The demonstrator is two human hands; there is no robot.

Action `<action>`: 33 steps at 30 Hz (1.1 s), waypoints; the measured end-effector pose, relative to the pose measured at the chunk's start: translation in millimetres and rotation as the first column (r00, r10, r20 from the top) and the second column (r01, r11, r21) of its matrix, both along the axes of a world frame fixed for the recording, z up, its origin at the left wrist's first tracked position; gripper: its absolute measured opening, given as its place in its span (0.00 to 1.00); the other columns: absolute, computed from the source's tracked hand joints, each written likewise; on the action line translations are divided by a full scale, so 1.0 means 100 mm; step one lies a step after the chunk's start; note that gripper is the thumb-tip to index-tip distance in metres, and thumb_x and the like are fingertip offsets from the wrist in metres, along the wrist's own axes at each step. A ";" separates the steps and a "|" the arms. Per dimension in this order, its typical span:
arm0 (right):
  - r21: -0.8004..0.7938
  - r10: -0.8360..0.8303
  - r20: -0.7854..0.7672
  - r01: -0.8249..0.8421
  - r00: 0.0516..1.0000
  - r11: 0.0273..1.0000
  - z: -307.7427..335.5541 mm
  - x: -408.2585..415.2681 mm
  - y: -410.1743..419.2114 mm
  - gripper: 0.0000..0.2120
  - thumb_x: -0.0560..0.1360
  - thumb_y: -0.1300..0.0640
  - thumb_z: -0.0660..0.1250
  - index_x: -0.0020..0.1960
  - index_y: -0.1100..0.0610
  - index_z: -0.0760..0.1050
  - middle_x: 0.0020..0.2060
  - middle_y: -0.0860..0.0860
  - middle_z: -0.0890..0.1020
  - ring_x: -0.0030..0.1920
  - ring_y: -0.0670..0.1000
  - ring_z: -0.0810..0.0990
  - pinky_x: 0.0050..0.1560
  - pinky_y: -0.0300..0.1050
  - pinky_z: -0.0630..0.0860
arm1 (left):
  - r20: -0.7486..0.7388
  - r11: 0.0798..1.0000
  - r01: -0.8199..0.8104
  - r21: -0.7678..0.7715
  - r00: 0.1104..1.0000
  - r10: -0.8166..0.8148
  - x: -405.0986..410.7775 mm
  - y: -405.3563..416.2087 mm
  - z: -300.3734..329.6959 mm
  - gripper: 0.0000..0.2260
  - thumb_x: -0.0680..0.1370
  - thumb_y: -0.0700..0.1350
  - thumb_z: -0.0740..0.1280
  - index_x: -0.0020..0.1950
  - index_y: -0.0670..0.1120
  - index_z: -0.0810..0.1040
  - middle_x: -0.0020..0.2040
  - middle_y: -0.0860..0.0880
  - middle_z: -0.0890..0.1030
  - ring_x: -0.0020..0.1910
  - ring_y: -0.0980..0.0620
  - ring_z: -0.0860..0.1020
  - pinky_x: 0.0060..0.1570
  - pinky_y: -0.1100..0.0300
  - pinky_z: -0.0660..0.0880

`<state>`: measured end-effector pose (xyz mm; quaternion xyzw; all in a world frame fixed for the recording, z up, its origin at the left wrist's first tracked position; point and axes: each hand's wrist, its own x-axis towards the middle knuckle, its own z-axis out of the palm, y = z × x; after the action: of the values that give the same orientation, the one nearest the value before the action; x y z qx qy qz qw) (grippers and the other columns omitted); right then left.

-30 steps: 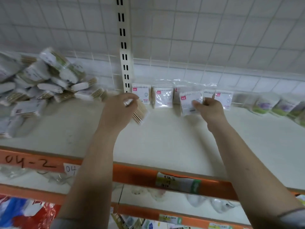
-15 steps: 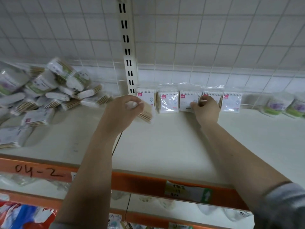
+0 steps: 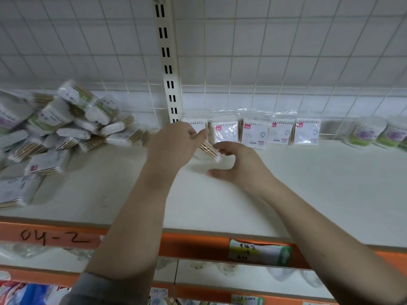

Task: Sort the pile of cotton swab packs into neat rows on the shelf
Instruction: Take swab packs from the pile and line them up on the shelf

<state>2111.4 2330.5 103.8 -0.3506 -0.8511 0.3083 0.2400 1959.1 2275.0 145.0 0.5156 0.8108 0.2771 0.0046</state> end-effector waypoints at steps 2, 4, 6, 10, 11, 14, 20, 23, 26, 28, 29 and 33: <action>-0.019 -0.064 -0.070 0.063 0.995 0.998 -0.08 -0.04 -0.03 0.20 0.66 0.52 0.76 0.56 0.52 0.77 0.49 0.48 0.80 0.50 0.47 0.77 0.50 0.38 0.69 | -0.067 0.999 0.029 -0.023 0.997 -0.030 0.09 0.04 0.00 0.23 0.77 0.62 0.59 0.46 0.43 0.82 0.45 0.44 0.82 0.46 0.45 0.78 0.38 0.57 0.69; 0.003 -0.147 -0.102 0.148 0.984 0.989 -0.09 -0.03 -0.03 0.12 0.69 0.54 0.74 0.50 0.56 0.78 0.44 0.52 0.82 0.47 0.52 0.79 0.51 0.46 0.73 | -0.062 0.995 0.084 -0.051 0.994 -0.087 0.16 0.08 0.00 0.24 0.76 0.64 0.59 0.46 0.44 0.81 0.44 0.46 0.82 0.46 0.47 0.78 0.39 0.56 0.68; 0.032 -0.194 -0.106 0.199 0.975 0.980 -0.07 0.02 0.00 0.08 0.71 0.55 0.72 0.46 0.58 0.77 0.40 0.54 0.82 0.44 0.54 0.79 0.48 0.48 0.73 | 0.004 0.990 0.131 -0.051 0.991 -0.131 0.21 0.10 0.02 0.26 0.76 0.66 0.57 0.46 0.45 0.80 0.40 0.47 0.82 0.43 0.48 0.78 0.40 0.56 0.70; -0.031 -0.266 -0.092 0.265 0.959 0.964 -0.04 0.20 0.10 0.06 0.71 0.55 0.72 0.42 0.55 0.77 0.40 0.53 0.82 0.43 0.53 0.79 0.46 0.45 0.72 | 0.099 0.987 0.153 0.054 0.982 -0.158 0.19 0.14 0.05 0.23 0.76 0.66 0.57 0.48 0.48 0.80 0.38 0.51 0.80 0.41 0.50 0.78 0.39 0.58 0.69; -0.070 -0.287 -0.095 0.281 0.953 0.957 -0.04 0.25 0.13 0.06 0.70 0.54 0.73 0.42 0.54 0.77 0.40 0.53 0.83 0.43 0.53 0.80 0.47 0.46 0.73 | 0.111 0.986 0.149 0.074 0.982 -0.156 0.17 0.15 0.04 0.22 0.76 0.65 0.57 0.49 0.49 0.80 0.40 0.51 0.79 0.42 0.50 0.77 0.40 0.58 0.68; -0.240 -0.355 -0.144 0.315 0.924 0.918 -0.05 0.43 0.23 0.07 0.71 0.55 0.73 0.45 0.55 0.76 0.42 0.53 0.84 0.42 0.53 0.81 0.44 0.44 0.75 | 0.107 0.989 0.130 0.064 0.985 -0.136 0.14 0.20 -0.05 0.21 0.77 0.63 0.56 0.52 0.50 0.79 0.44 0.52 0.79 0.47 0.49 0.77 0.42 0.58 0.67; -0.359 -0.491 -0.158 0.413 0.857 0.837 -0.07 0.83 0.57 0.10 0.74 0.54 0.69 0.50 0.59 0.75 0.44 0.54 0.81 0.45 0.53 0.80 0.47 0.48 0.76 | 0.135 0.990 0.138 0.007 0.981 -0.138 0.22 0.23 -0.36 0.17 0.77 0.59 0.60 0.58 0.49 0.76 0.54 0.47 0.78 0.53 0.46 0.77 0.52 0.54 0.72; -0.372 -0.558 -0.157 0.475 0.815 0.797 -0.06 0.96 0.75 0.08 0.75 0.54 0.68 0.50 0.58 0.74 0.48 0.56 0.80 0.48 0.55 0.78 0.54 0.55 0.76 | 0.079 0.990 0.133 -0.039 0.988 -0.130 0.32 0.24 -0.38 0.18 0.79 0.56 0.60 0.63 0.48 0.73 0.59 0.45 0.74 0.57 0.45 0.74 0.53 0.54 0.70; -0.407 -0.608 -0.160 0.510 0.777 0.758 -0.07 1.02 0.91 0.06 0.76 0.56 0.67 0.47 0.58 0.73 0.45 0.56 0.78 0.45 0.54 0.76 0.53 0.55 0.76 | 0.047 0.990 0.118 -0.072 0.992 -0.115 0.38 0.27 -0.41 0.18 0.79 0.56 0.60 0.65 0.48 0.71 0.61 0.45 0.73 0.59 0.44 0.73 0.55 0.53 0.70; -0.393 -0.627 -0.126 0.542 0.769 0.743 -0.11 1.03 0.99 0.05 0.76 0.55 0.66 0.48 0.58 0.75 0.44 0.55 0.77 0.44 0.53 0.74 0.43 0.46 0.74 | 0.070 0.989 0.114 -0.092 0.992 -0.107 0.41 0.30 -0.46 0.19 0.79 0.55 0.60 0.66 0.48 0.71 0.62 0.45 0.73 0.60 0.45 0.73 0.57 0.51 0.71; -0.370 -0.630 -0.103 0.558 0.770 0.743 -0.12 1.03 1.01 0.06 0.76 0.55 0.66 0.49 0.58 0.76 0.43 0.54 0.77 0.44 0.53 0.73 0.37 0.40 0.71 | 0.076 0.988 0.113 -0.104 0.992 -0.106 0.41 0.32 -0.48 0.19 0.79 0.55 0.60 0.67 0.48 0.70 0.62 0.45 0.73 0.60 0.45 0.72 0.57 0.50 0.71; -0.340 -0.643 -0.110 0.579 0.758 0.741 -0.14 1.00 1.08 0.07 0.77 0.56 0.65 0.51 0.59 0.78 0.37 0.51 0.76 0.39 0.51 0.72 0.35 0.39 0.68 | 0.059 0.984 0.091 -0.155 0.995 -0.083 0.41 0.33 -0.54 0.20 0.79 0.55 0.61 0.68 0.48 0.70 0.62 0.45 0.73 0.61 0.46 0.72 0.59 0.50 0.71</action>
<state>2211.4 2438.1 89.6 -0.6059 -0.6018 0.3680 0.3678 2000.6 2308.1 91.4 0.5412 0.8064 0.2249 0.0786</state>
